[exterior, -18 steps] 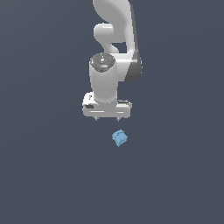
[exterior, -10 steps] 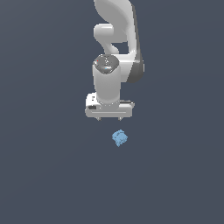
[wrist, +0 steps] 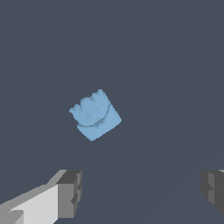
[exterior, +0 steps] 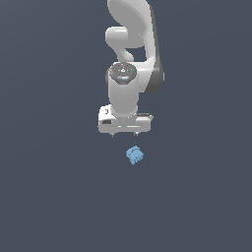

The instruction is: Pick up the object and move it to a goal position.

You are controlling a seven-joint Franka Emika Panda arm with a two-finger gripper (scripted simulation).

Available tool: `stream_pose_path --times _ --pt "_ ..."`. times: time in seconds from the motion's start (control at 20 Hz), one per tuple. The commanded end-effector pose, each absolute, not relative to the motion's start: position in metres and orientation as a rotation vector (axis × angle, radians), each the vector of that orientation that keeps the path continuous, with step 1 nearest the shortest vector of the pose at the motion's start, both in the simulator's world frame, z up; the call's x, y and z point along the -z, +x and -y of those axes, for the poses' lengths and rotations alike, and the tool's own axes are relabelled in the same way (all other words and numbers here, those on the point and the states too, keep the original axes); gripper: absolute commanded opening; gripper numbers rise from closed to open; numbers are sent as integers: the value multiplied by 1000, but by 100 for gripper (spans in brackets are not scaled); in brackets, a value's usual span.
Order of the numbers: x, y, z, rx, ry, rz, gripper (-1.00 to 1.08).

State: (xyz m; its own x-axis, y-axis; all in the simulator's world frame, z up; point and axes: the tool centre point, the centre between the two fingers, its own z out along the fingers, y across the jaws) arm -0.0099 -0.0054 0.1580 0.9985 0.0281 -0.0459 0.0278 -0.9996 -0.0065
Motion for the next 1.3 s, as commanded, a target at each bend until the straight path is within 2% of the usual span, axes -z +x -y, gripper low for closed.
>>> stream_pose_path --times 0.0,1.25 --pt "-156 -9 4 -71 -3135 75 100" --pt "-93 23 -39 -5 -3011 897 100"
